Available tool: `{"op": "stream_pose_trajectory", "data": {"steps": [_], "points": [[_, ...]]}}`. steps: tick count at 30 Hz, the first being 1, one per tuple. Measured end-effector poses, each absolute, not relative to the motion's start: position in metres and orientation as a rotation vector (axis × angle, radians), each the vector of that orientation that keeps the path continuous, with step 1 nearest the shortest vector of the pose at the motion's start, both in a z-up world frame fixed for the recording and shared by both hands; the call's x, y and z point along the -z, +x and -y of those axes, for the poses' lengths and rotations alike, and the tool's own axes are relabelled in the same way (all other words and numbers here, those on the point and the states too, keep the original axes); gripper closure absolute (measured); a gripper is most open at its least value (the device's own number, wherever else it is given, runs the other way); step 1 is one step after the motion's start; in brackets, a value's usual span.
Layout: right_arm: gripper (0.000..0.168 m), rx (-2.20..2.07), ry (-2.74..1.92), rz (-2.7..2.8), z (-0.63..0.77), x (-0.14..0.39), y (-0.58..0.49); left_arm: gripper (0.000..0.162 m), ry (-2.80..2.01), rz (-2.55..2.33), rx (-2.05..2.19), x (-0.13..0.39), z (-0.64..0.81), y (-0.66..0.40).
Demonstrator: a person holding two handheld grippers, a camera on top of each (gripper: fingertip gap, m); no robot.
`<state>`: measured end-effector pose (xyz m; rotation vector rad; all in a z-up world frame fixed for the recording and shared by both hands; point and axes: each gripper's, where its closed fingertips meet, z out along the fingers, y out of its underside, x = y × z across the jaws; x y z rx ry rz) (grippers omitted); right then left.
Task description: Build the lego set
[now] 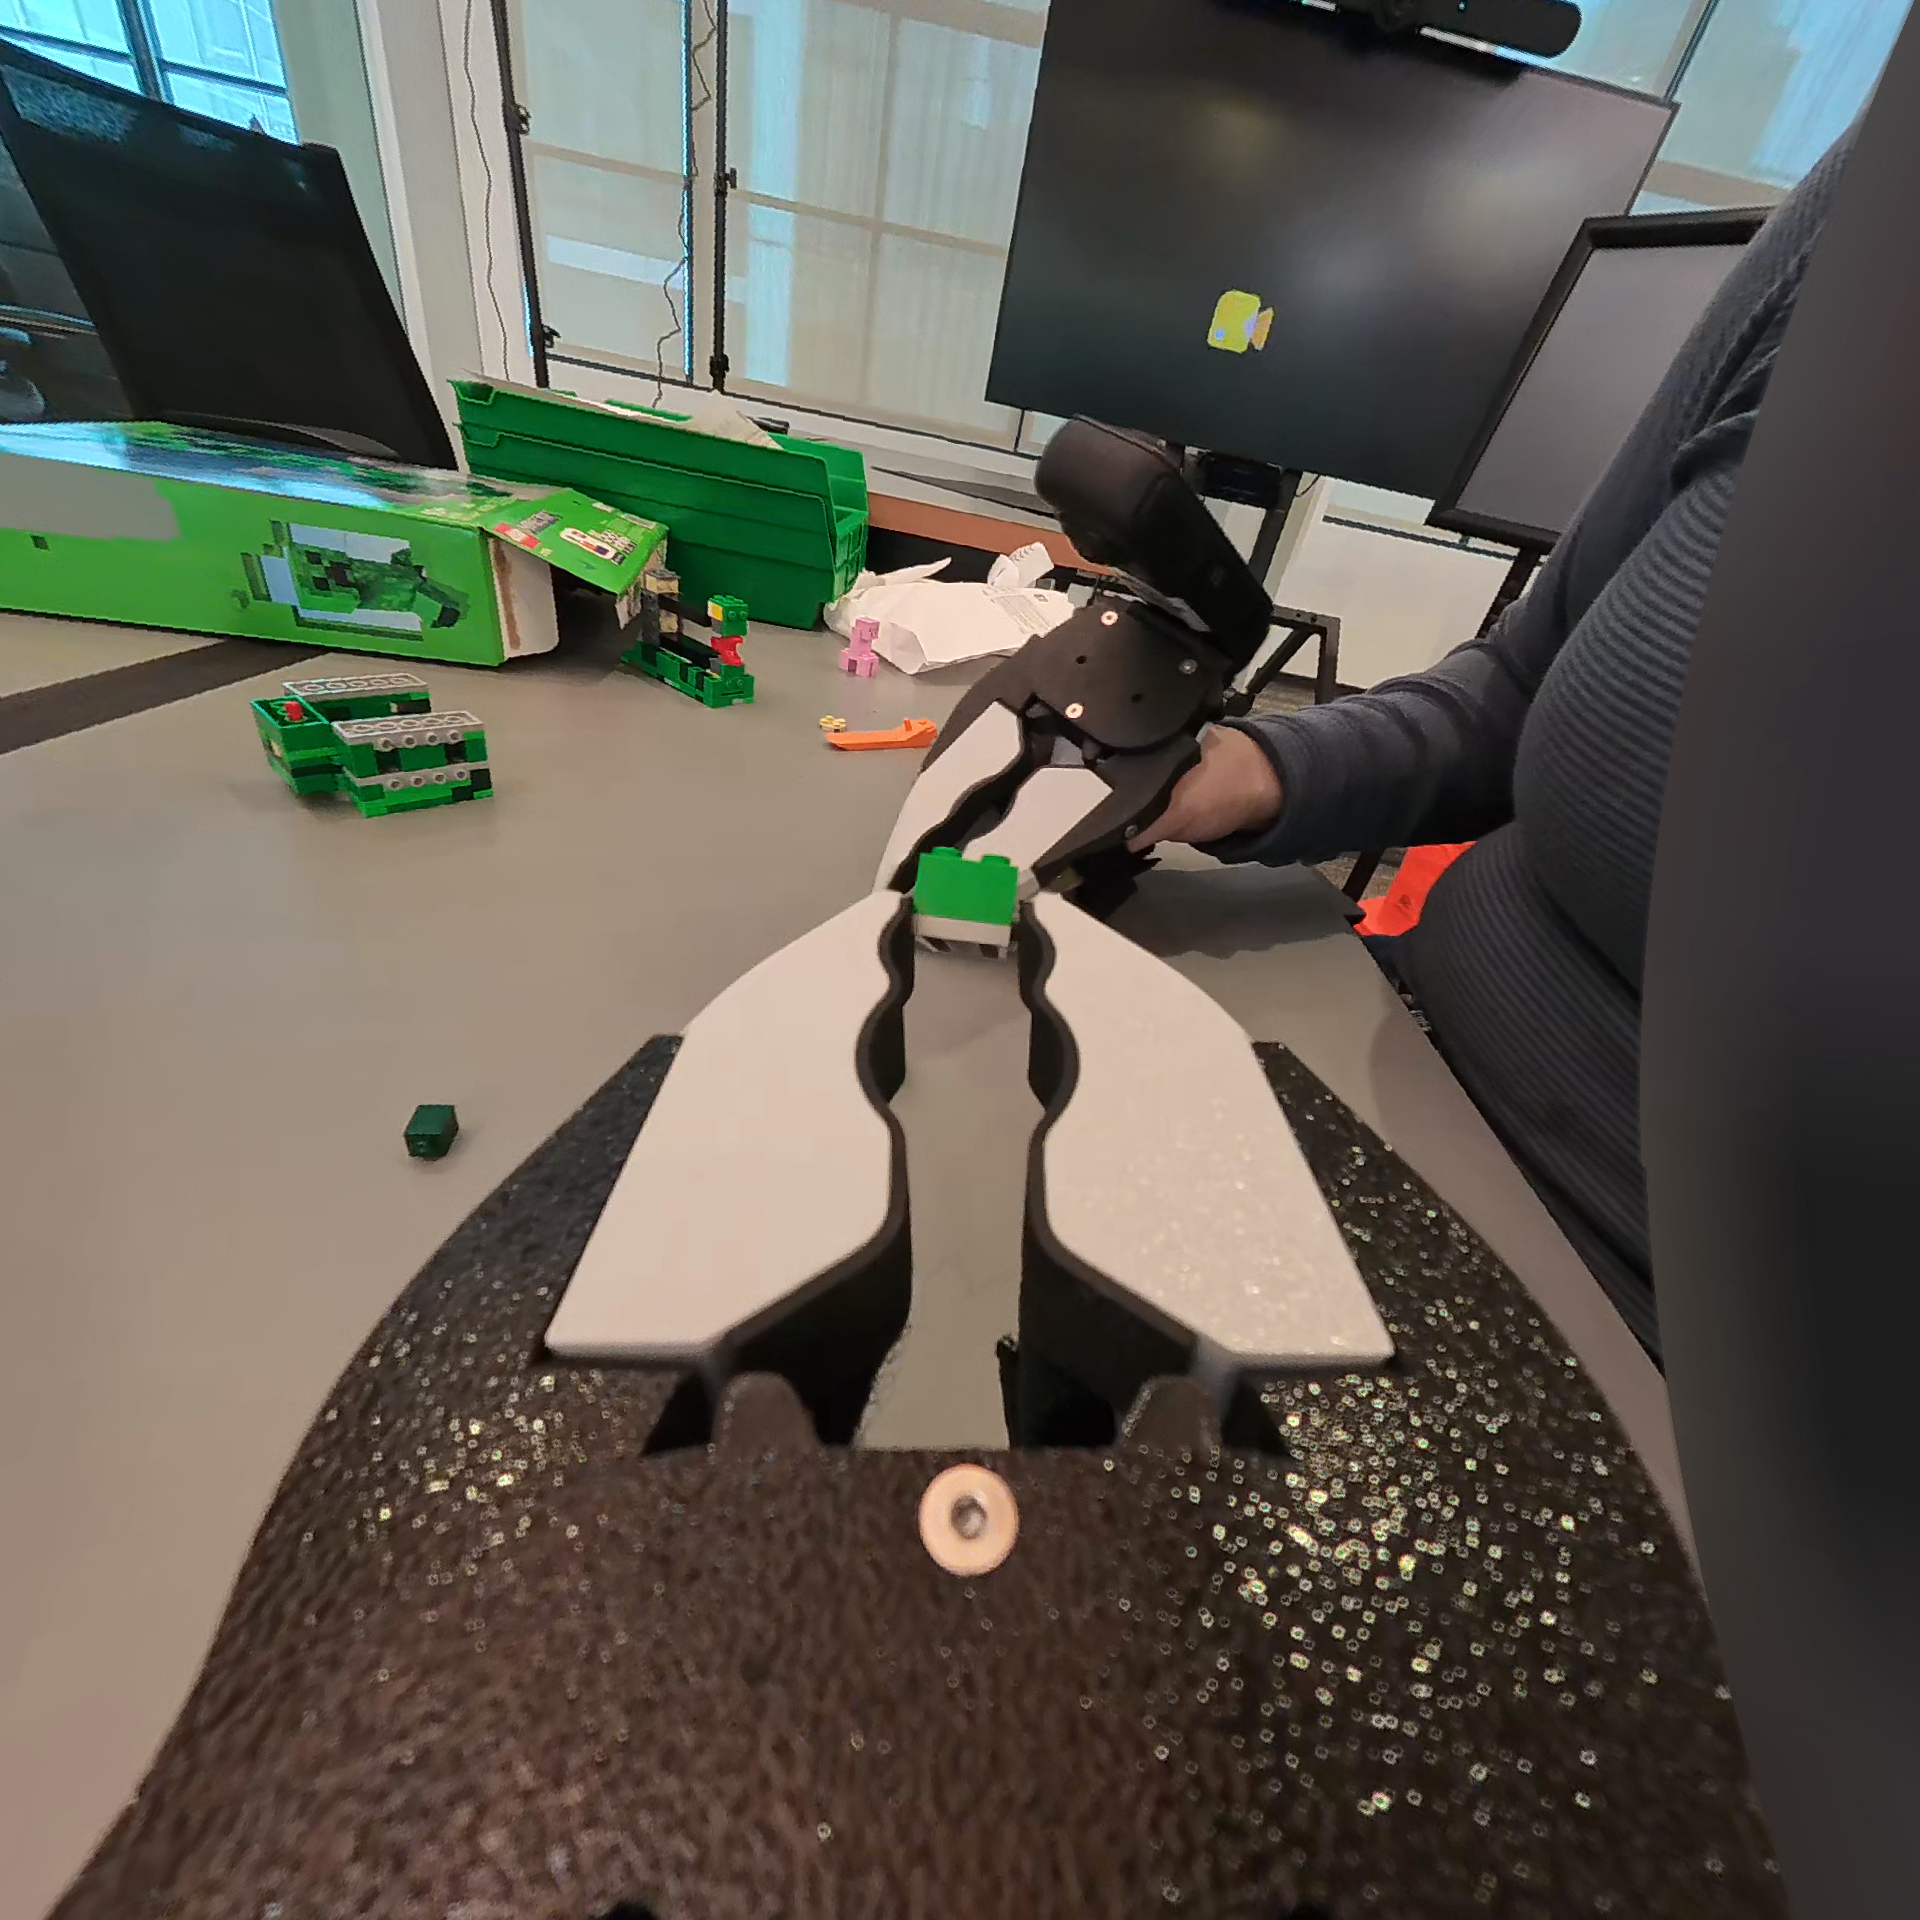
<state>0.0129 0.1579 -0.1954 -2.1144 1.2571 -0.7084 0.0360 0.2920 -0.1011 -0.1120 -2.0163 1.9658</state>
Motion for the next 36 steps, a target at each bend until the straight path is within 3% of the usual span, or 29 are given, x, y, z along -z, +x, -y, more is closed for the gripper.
{"op": "stream_pose_trajectory", "data": {"steps": [6, 13, 17, 24, 31, 36], "points": [[0.160, 0.688, -2.158, -1.204, -0.161, 0.197, 0.016, 0.144, -0.114, 2.022, -1.957, 0.102, -0.291, 0.035], [0.160, 0.624, -2.392, -0.757, -0.172, 0.197, 0.016, 0.144, -0.132, 2.033, -1.933, 0.104, -0.290, 0.032], [0.149, 0.537, -2.316, -0.891, -0.172, 0.198, 0.013, 0.144, -0.132, 2.033, -1.927, 0.105, -0.290, 0.032], [0.161, 0.610, -2.146, -1.001, -0.169, 0.193, 0.013, 0.144, -0.134, 2.032, -1.920, 0.105, -0.289, 0.031], [0.156, 0.610, -2.171, -0.974, -0.170, 0.193, 0.014, 0.144, -0.140, 2.037, -1.915, 0.106, -0.289, 0.030], [0.161, 0.557, -2.194, -0.951, -0.172, 0.194, 0.013, 0.144, -0.151, 2.059, -1.916, 0.107, -0.287, 0.029]]}}
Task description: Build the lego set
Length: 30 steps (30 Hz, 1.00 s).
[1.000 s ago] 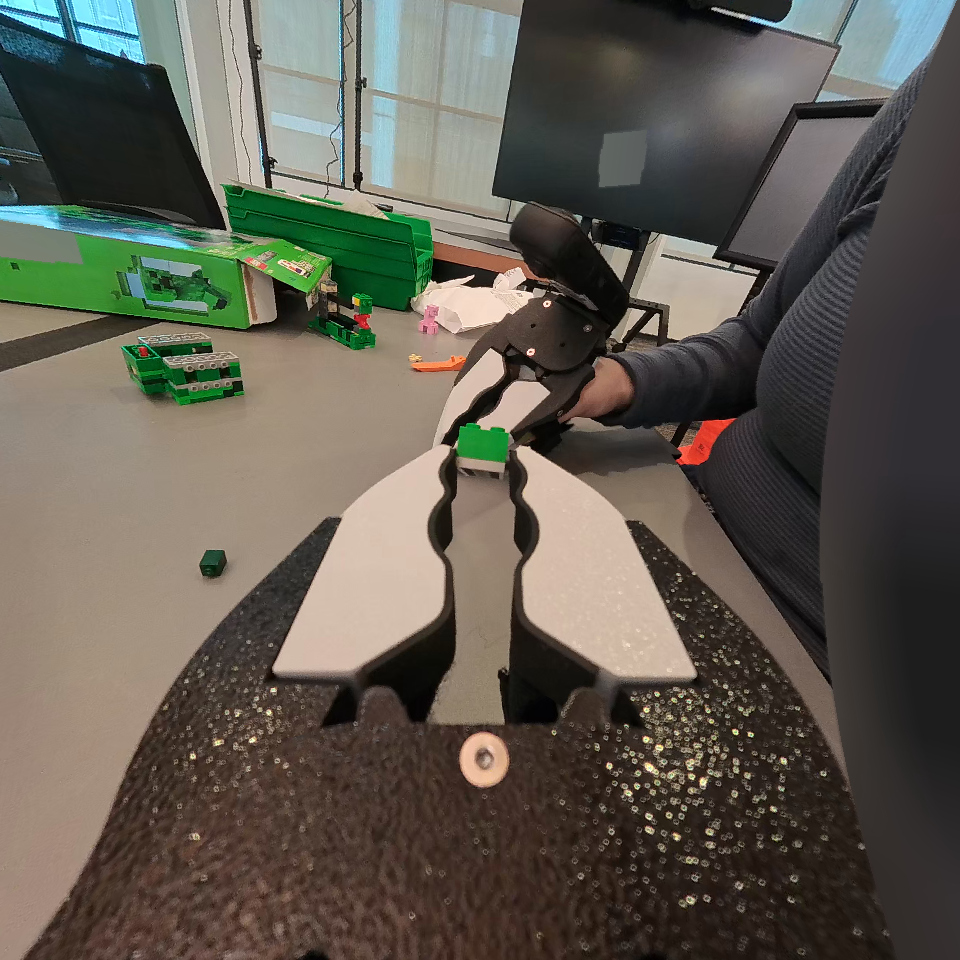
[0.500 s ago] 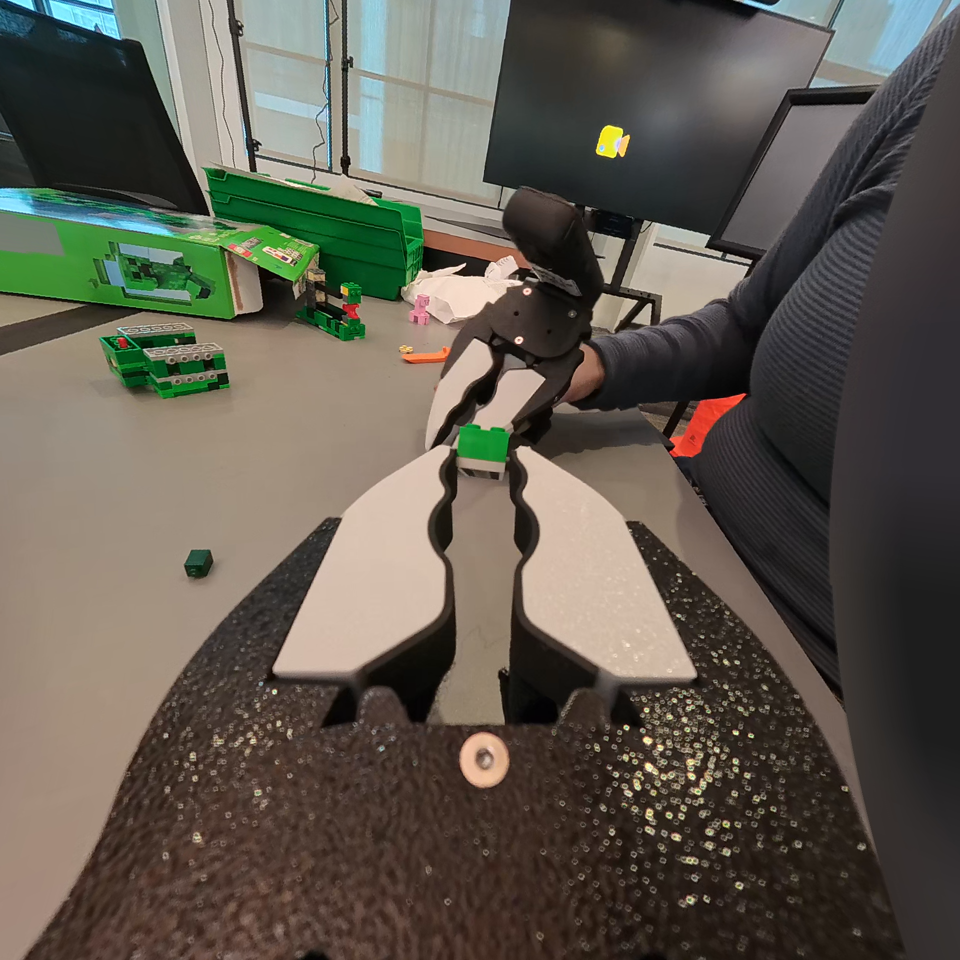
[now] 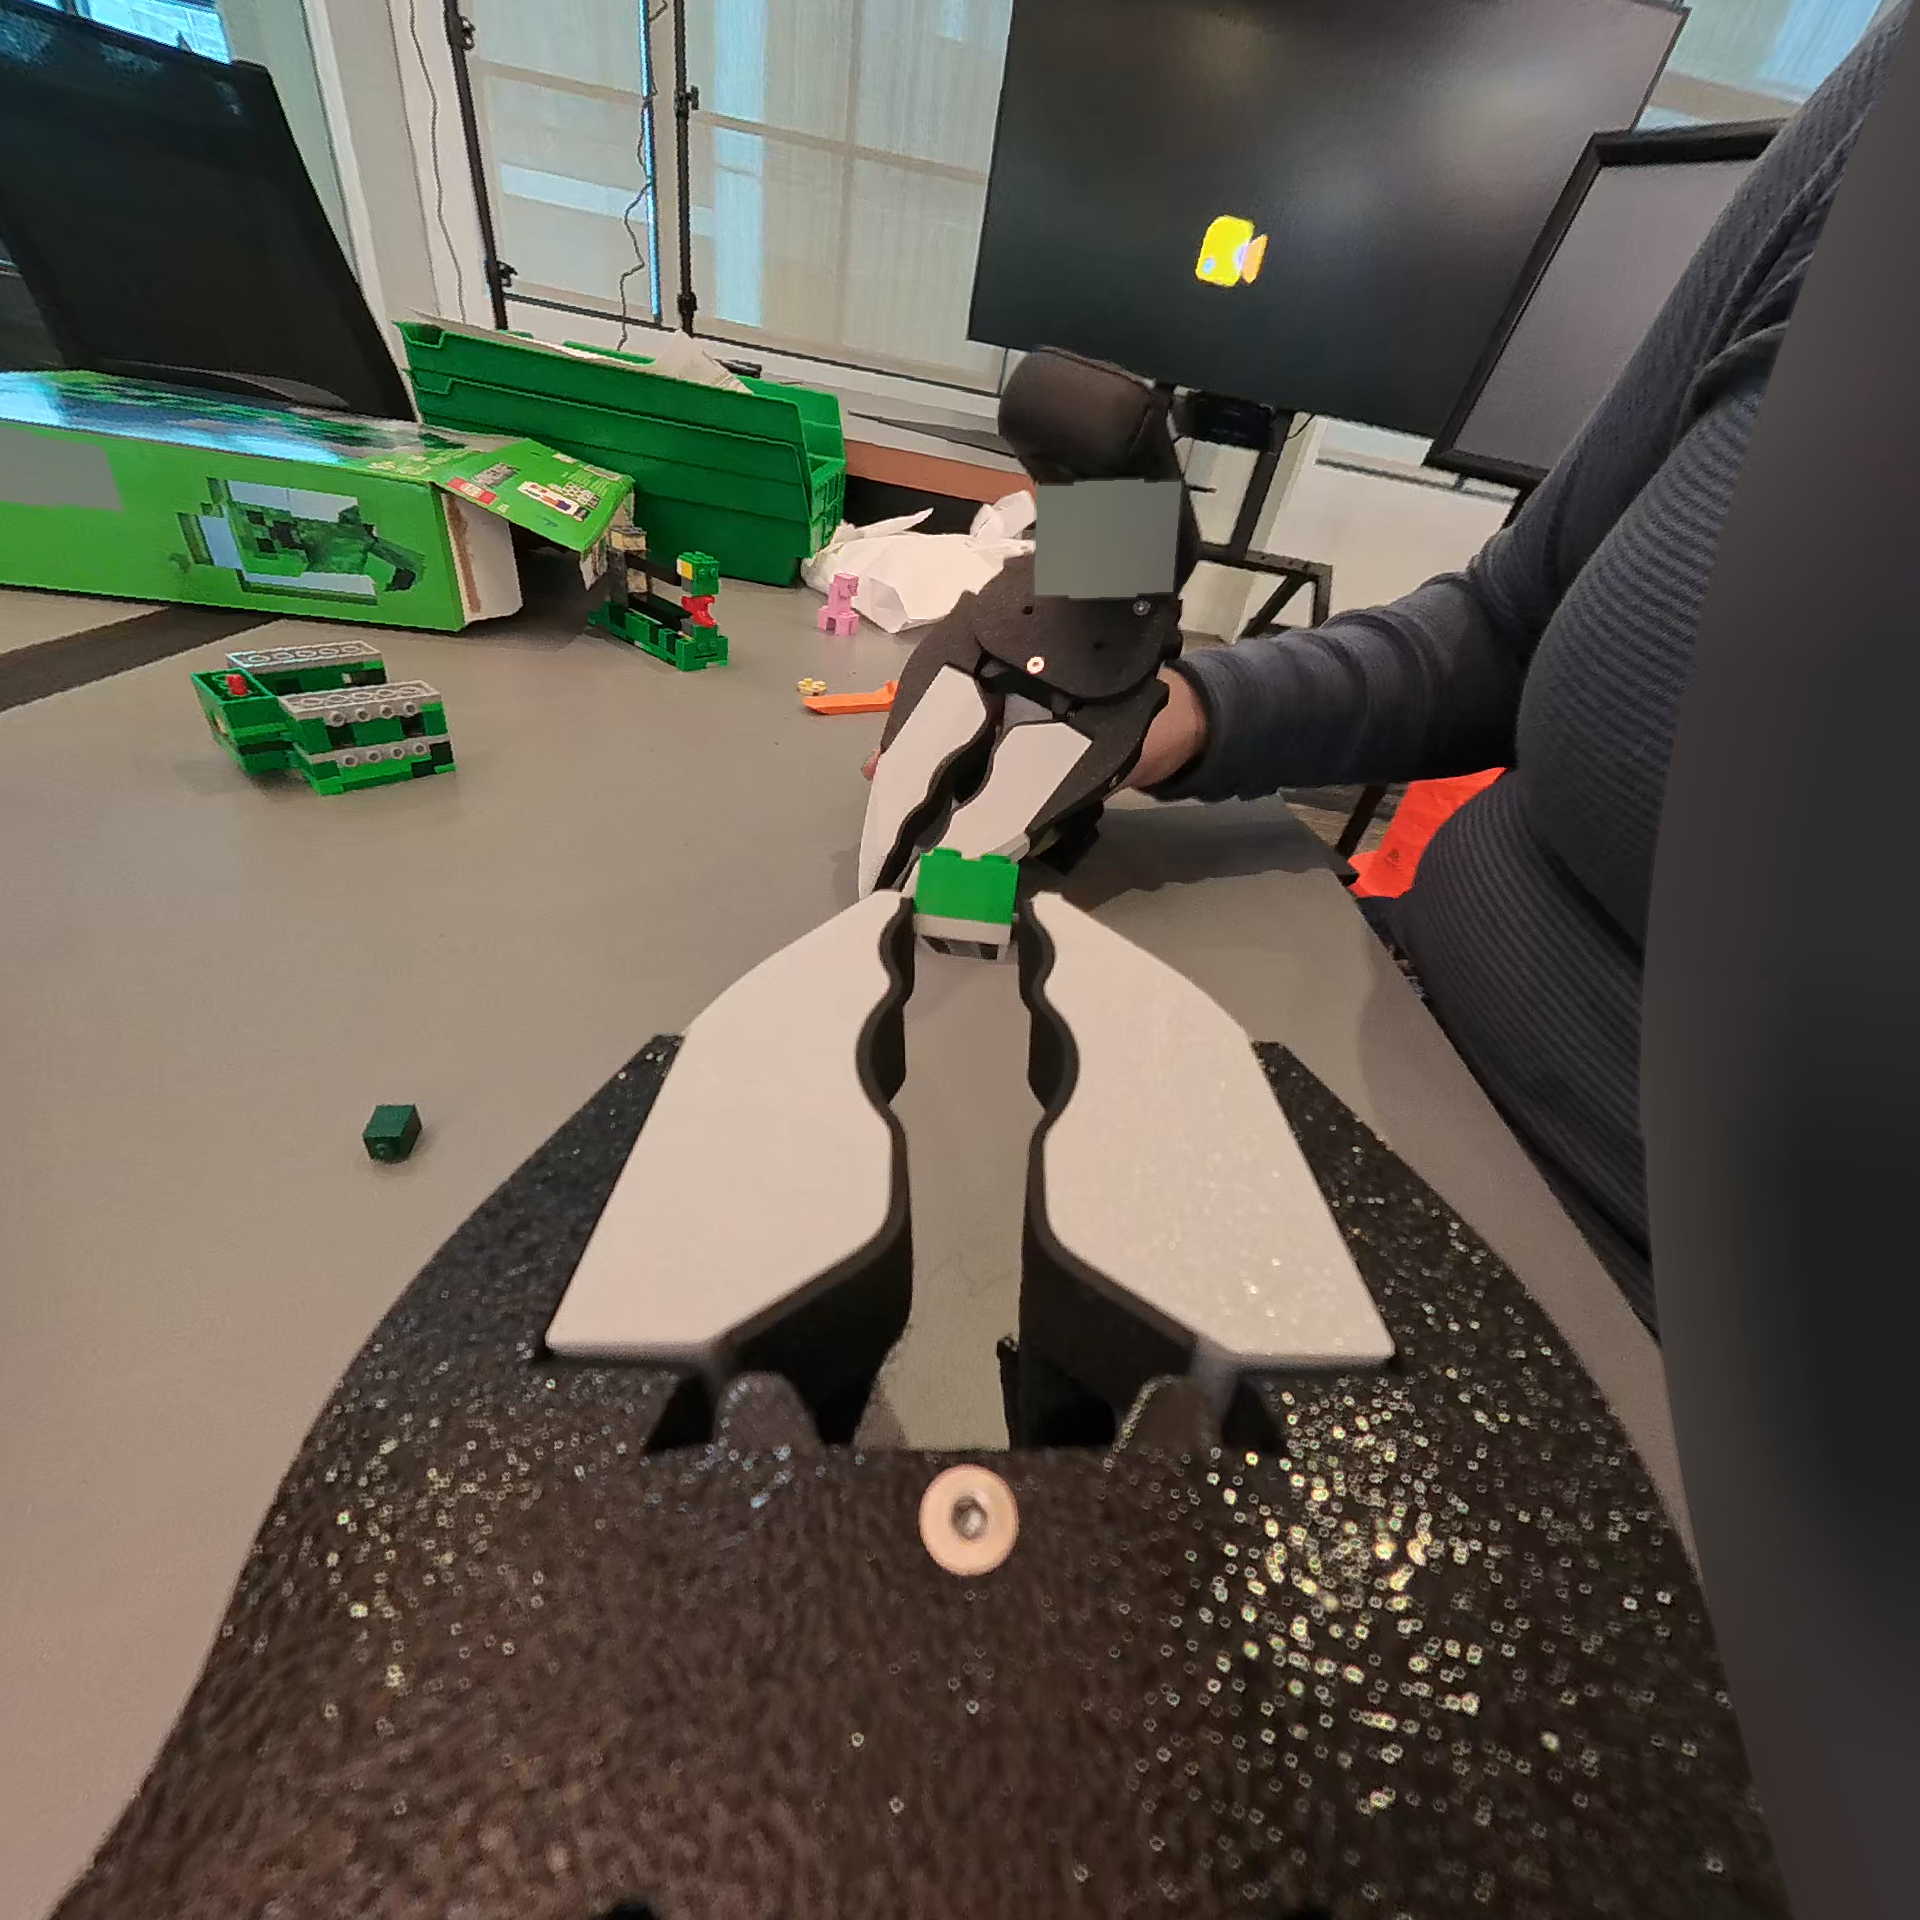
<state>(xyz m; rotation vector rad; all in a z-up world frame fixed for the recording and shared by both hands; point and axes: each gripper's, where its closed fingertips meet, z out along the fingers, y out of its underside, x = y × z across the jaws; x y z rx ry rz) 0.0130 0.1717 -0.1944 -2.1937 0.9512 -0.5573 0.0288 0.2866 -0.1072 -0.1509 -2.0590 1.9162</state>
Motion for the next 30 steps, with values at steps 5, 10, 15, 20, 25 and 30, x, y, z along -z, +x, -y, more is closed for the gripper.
{"op": "stream_pose_trajectory", "data": {"steps": [5, 10, 15, 20, 25, 30], "points": [[0.162, 0.550, -2.138, -0.770, -0.196, 0.148, 0.012, 0.144, -0.253, 2.240, -1.891, 0.117, -0.276, 0.020], [0.161, 0.488, -2.283, -0.541, -0.228, 0.125, 0.001, 0.144, -0.406, 2.413, -1.851, 0.128, -0.264, 0.008], [0.161, 0.495, -2.428, -0.410, -0.243, 0.133, -0.002, 0.144, -0.432, 2.413, -1.824, 0.130, -0.262, 0.003], [0.161, 0.506, -2.520, -0.343, -0.250, 0.142, -0.003, 0.144, -0.449, 2.419, -1.795, 0.133, -0.260, -0.001], [0.161, 0.528, -2.588, -0.309, -0.250, 0.147, -0.003, 0.144, -0.461, 2.428, -1.775, 0.135, -0.260, -0.002], [0.161, 0.503, -2.622, -0.306, -0.251, 0.150, -0.004, 0.144, -0.484, 2.437, -1.764, 0.137, -0.259, -0.005]]}}
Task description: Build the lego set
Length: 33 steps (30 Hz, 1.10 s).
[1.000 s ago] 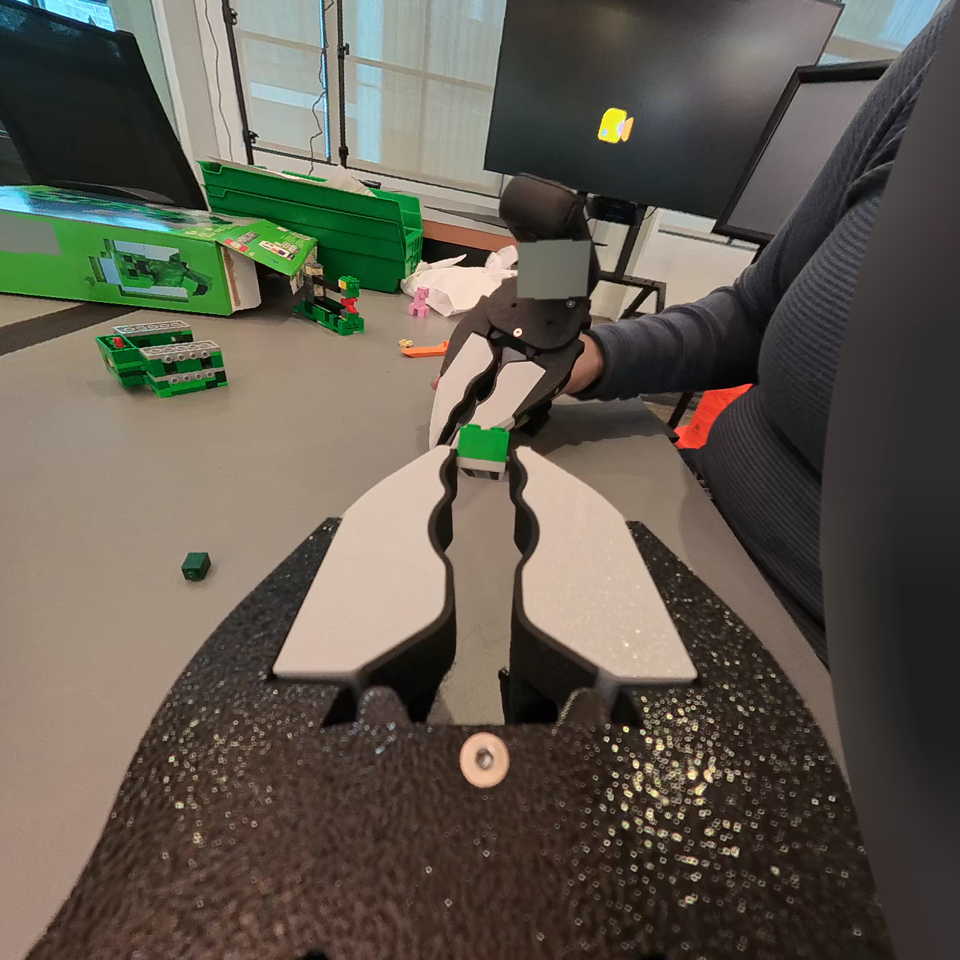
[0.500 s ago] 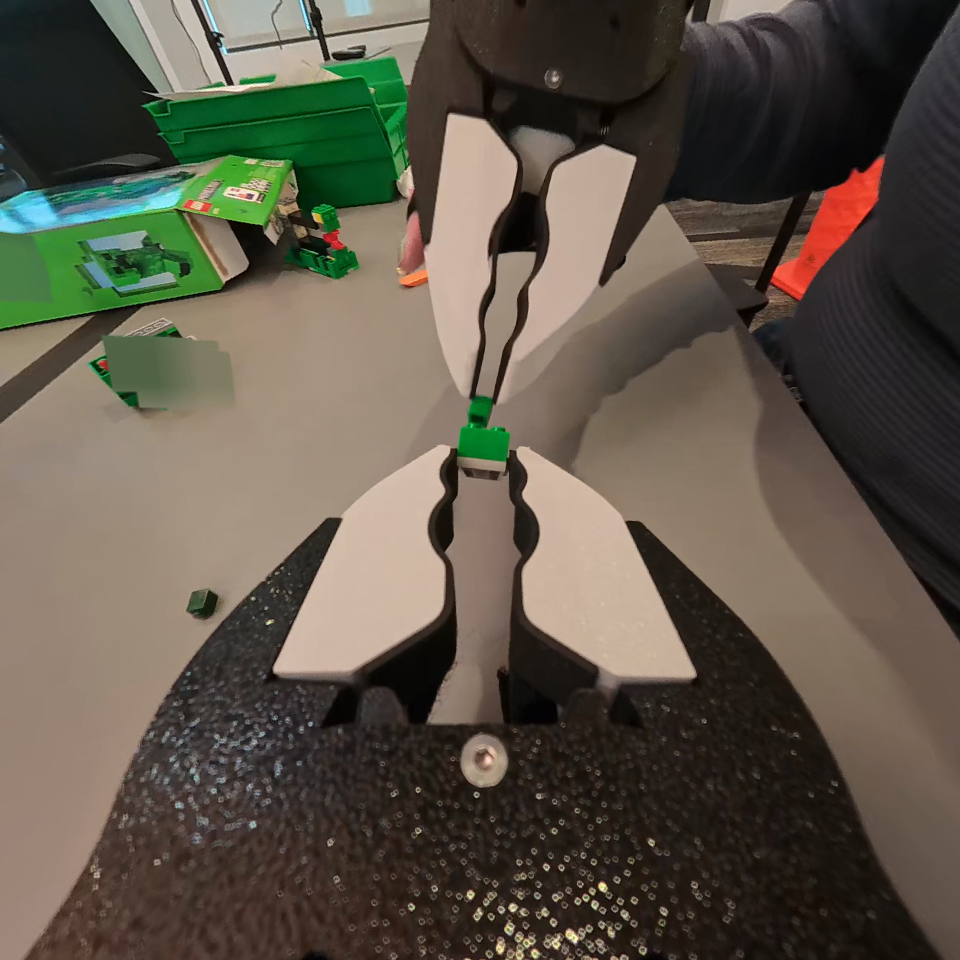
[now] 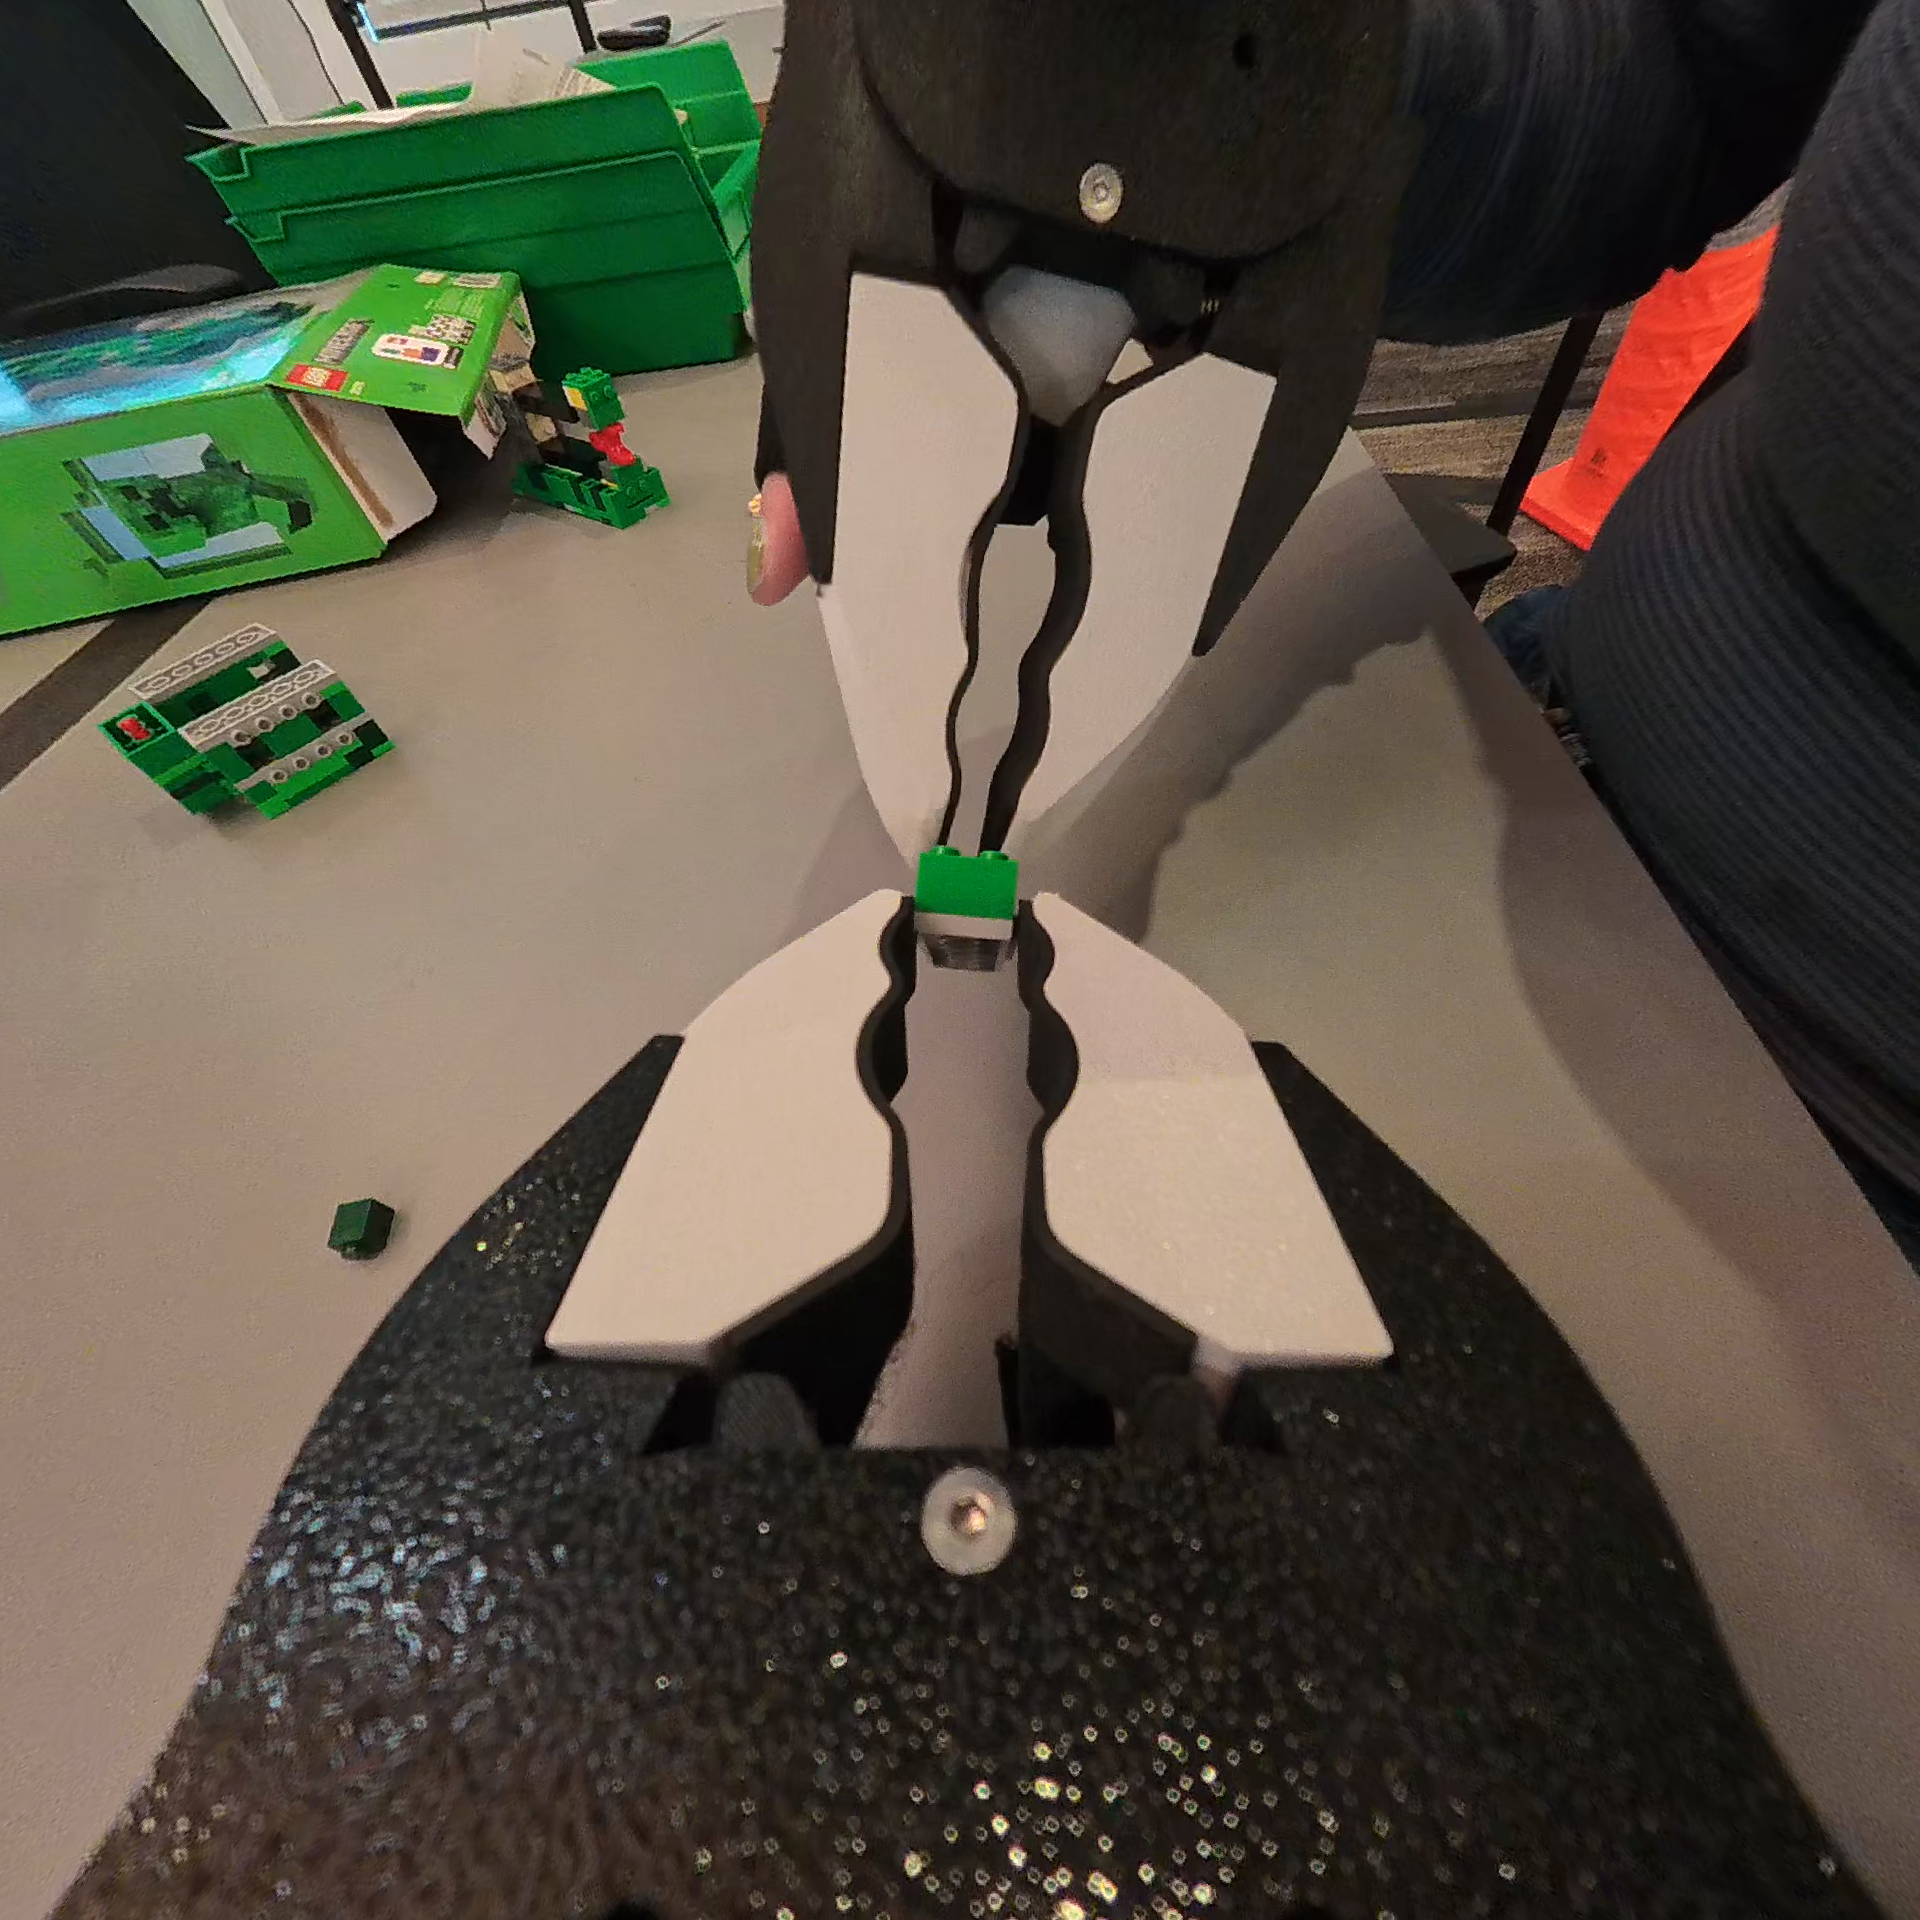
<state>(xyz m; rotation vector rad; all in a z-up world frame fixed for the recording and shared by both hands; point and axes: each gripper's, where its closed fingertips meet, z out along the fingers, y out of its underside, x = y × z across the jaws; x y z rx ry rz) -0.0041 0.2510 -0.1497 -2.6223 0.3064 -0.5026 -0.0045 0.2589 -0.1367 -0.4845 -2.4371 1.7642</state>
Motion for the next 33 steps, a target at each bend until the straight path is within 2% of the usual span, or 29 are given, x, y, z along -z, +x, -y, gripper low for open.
{"op": "stream_pose_trajectory", "data": {"steps": [18, 33], "points": [[0.161, 0.319, -2.439, -0.384, -0.256, 0.129, -0.005, 0.144, -0.424, 2.251, -1.883, 0.116, -0.264, -0.005], [0.157, 0.275, -2.426, -0.387, -0.255, 0.132, -0.008, 0.144, -0.434, 2.220, -1.864, 0.116, -0.266, -0.008]]}}
